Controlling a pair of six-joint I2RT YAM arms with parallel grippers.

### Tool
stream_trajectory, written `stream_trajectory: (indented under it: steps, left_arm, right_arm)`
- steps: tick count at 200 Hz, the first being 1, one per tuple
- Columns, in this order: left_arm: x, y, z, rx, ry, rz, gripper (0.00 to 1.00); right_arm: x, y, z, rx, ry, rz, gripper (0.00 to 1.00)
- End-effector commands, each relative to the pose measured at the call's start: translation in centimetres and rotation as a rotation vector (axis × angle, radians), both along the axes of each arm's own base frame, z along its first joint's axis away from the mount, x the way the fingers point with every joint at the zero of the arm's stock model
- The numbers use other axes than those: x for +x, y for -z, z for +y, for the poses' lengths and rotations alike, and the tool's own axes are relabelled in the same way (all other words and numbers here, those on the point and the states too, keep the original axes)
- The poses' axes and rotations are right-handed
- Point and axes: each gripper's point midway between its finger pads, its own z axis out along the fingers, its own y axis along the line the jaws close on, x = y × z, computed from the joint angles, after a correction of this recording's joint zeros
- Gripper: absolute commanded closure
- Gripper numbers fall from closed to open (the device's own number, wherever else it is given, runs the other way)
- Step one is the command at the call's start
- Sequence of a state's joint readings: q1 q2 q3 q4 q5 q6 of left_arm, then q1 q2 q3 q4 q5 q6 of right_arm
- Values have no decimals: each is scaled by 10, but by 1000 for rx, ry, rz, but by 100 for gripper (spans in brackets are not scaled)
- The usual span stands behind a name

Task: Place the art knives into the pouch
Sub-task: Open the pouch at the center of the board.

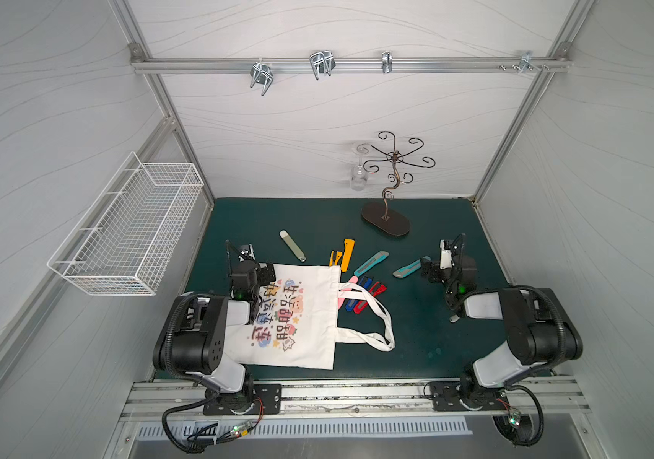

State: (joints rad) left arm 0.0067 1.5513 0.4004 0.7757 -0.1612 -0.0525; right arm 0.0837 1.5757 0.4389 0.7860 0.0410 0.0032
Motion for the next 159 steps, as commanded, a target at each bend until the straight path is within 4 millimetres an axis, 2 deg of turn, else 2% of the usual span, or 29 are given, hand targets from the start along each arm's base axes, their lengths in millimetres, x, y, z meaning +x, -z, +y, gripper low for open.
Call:
stream_trajectory:
  steps: [1, 59, 96, 136, 144, 159]
  left_arm:
    - [15, -18, 1, 6, 7, -57, 1]
    - [14, -19, 1, 5, 10, -66, 1]
    - [14, -18, 1, -8, 14, -65, 5]
    - [15, -19, 2, -5, 13, -63, 2]
    - [14, -19, 2, -6, 13, -60, 2]
    - [12, -19, 1, -8, 19, -56, 5]
  right_arm:
    - [4, -6, 1, -4, -7, -24, 1]
    - [4, -6, 1, -4, -6, -27, 1]
    - [4, -6, 1, -1, -10, -27, 1]
    - [3, -6, 2, -4, -8, -24, 1]
    - [4, -8, 0, -10, 4, -34, 1]
    - [8, -24, -10, -59, 104, -16, 1]
